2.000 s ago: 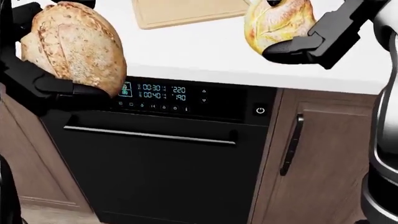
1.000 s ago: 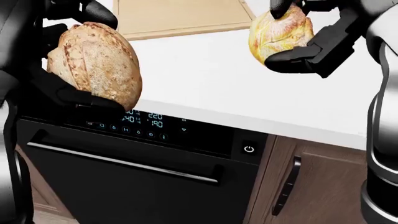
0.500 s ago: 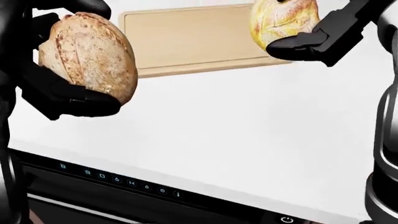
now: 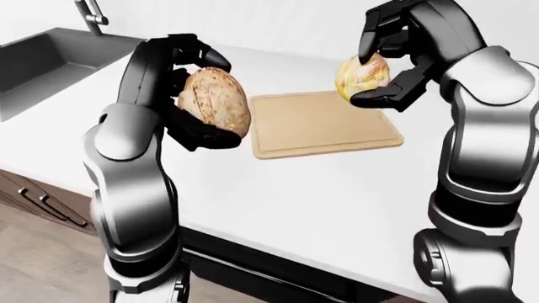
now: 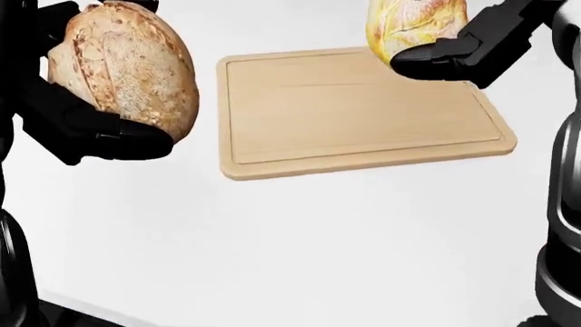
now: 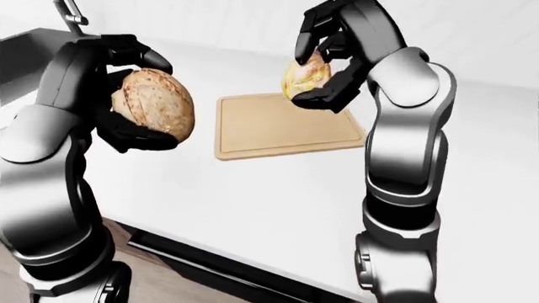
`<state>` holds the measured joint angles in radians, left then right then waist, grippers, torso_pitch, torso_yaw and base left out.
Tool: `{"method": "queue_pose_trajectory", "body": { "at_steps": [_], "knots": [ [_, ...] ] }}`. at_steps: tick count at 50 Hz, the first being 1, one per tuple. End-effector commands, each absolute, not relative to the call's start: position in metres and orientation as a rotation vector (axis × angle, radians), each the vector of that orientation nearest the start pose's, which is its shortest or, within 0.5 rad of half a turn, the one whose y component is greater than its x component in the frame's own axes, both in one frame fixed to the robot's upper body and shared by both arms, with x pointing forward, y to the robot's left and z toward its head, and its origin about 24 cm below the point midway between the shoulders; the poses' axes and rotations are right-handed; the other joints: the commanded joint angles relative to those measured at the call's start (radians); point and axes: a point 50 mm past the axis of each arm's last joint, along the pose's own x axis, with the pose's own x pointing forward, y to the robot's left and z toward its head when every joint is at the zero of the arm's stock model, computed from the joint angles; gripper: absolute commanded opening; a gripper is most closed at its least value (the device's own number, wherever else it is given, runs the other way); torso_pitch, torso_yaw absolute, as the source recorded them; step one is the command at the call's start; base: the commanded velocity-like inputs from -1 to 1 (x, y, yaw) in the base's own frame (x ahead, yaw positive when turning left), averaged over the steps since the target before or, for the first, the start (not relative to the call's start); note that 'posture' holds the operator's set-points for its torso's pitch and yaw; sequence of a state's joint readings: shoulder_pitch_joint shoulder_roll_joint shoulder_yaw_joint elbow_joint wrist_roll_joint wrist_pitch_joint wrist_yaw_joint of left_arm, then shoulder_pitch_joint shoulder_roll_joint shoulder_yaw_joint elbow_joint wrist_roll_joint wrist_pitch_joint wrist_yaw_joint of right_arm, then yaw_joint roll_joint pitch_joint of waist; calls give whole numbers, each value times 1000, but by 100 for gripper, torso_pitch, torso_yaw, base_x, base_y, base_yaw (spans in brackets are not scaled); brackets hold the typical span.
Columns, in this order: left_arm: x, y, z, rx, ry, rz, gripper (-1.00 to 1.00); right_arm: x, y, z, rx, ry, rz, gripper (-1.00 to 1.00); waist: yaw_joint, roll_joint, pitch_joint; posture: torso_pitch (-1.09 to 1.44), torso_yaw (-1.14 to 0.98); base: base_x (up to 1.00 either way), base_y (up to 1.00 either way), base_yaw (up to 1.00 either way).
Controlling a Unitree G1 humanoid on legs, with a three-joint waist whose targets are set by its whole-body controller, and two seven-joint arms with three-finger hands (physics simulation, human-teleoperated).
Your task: Place all breads on the cutting board.
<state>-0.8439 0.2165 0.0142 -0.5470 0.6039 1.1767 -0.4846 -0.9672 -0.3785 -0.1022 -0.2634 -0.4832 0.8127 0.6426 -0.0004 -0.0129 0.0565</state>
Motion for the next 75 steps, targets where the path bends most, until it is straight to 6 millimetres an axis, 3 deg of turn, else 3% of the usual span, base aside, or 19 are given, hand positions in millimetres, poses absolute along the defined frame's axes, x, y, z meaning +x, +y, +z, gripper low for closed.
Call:
{"method": "queue_pose_trajectory", "body": {
  "at_steps": [1, 10, 19, 37, 44, 62, 65, 66, 75],
  "knots": [
    [278, 155, 302, 449, -248, 65, -100, 308, -175, 337, -642, -331, 52, -100, 0, 1, -31, 0, 0, 0, 0, 0],
    [275, 155, 309, 450, -260, 67, -100, 328, -185, 334, -646, -247, -60, -100, 1, 1, -30, 0, 0, 0, 0, 0],
    [276, 154, 307, 438, -256, 64, -100, 348, -182, 312, -660, -182, -56, -100, 2, -2, -24, 0, 0, 0, 0, 0],
    [277, 154, 305, 442, -252, 63, -100, 360, -179, 284, -699, -99, -18, -100, 7, -4, -19, 0, 0, 0, 0, 0],
    [276, 154, 308, 442, -255, 63, -100, 369, -178, 279, -710, -90, -34, -100, 6, -3, -22, 0, 0, 0, 0, 0],
    [278, 156, 304, 437, -250, 64, -100, 415, -176, 275, -669, -90, -156, -100, 2, 5, -36, 0, 0, 0, 0, 0],
    [279, 156, 303, 436, -249, 64, -100, 417, -173, 273, -671, -89, -156, -83, 3, 5, -38, 0, 0, 0, 0, 0],
    [279, 157, 302, 436, -249, 65, -100, 418, -172, 271, -674, -85, -150, -62, 3, 5, -39, 0, 0, 0, 0, 0],
    [277, 157, 301, 436, -249, 64, -100, 420, -167, 258, -697, -62, -130, -44, 6, 3, -43, 0, 0, 0, 0, 0]
  ]
}}
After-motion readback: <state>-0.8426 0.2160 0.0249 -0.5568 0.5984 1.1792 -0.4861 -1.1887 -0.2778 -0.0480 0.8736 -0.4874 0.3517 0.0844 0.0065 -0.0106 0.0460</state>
